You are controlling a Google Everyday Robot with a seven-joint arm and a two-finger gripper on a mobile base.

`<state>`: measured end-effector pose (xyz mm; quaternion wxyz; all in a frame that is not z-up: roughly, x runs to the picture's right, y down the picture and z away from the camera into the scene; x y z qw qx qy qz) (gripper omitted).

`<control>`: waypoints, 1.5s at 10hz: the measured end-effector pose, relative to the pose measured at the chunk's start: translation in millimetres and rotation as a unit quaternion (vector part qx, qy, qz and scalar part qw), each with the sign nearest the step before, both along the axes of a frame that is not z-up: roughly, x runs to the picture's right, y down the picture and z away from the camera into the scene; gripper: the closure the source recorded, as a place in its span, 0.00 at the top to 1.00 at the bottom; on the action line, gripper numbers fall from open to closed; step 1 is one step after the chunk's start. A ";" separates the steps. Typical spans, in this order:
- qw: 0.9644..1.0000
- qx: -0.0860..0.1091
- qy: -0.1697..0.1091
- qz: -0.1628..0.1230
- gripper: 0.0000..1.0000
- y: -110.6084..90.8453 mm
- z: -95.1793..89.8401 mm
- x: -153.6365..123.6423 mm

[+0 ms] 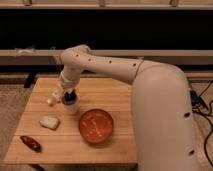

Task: Place the eraser in the ceramic cup

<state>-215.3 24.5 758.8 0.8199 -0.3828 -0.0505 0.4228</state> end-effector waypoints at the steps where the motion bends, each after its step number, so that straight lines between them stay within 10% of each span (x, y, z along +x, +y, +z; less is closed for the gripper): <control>1: 1.000 0.000 -0.002 -0.003 0.21 3.2 -3.9 0.0; 4: 1.000 0.001 -0.003 -0.004 0.00 8.0 -7.3 4.7; 15: 0.999 0.017 0.026 0.025 0.00 -9.1 13.6 16.7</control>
